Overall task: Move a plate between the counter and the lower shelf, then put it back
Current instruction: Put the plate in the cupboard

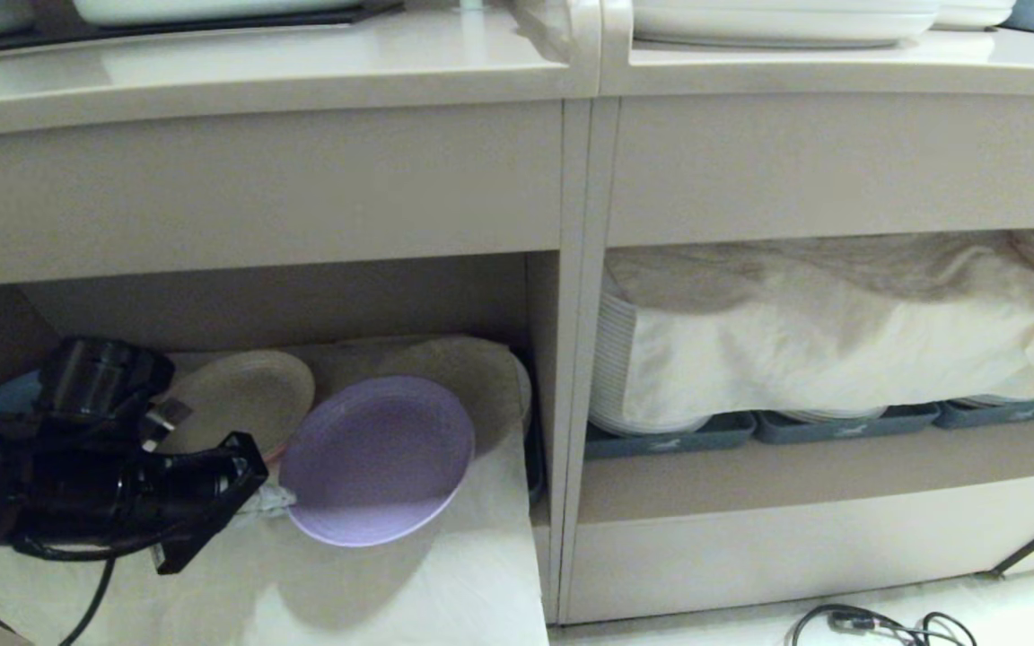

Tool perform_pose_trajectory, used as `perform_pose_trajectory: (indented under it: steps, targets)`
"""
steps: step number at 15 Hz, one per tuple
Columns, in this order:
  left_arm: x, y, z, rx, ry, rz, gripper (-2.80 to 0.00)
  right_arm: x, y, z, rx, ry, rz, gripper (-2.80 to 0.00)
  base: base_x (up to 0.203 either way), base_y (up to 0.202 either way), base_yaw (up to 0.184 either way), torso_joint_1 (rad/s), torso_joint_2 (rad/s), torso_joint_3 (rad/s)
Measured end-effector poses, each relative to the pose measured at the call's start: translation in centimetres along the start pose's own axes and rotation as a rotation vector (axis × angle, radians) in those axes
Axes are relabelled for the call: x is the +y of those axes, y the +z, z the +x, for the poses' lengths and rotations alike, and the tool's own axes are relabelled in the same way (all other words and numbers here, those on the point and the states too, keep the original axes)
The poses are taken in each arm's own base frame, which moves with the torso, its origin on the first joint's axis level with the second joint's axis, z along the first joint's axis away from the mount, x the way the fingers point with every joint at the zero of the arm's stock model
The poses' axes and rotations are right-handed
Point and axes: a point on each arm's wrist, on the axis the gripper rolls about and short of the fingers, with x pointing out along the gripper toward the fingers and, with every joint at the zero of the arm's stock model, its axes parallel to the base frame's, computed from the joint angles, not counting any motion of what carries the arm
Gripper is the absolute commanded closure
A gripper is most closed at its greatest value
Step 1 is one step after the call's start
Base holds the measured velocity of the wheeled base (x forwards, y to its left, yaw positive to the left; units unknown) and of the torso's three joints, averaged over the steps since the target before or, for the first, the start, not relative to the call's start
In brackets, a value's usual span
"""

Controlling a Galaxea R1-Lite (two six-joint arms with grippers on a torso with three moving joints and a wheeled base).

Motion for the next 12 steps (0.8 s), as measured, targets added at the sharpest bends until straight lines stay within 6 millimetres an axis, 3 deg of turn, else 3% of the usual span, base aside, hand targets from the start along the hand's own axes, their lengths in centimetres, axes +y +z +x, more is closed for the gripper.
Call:
perform_pose_trajectory:
  steps: [12]
  targets:
    - [-0.8,0.3,2.4,-0.035,-0.044,0.013,0.00,0.0,0.0,0.0,-0.001,0.000,0.000,0.00,0.000,0.000,0.000,0.000,0.00,0.000]
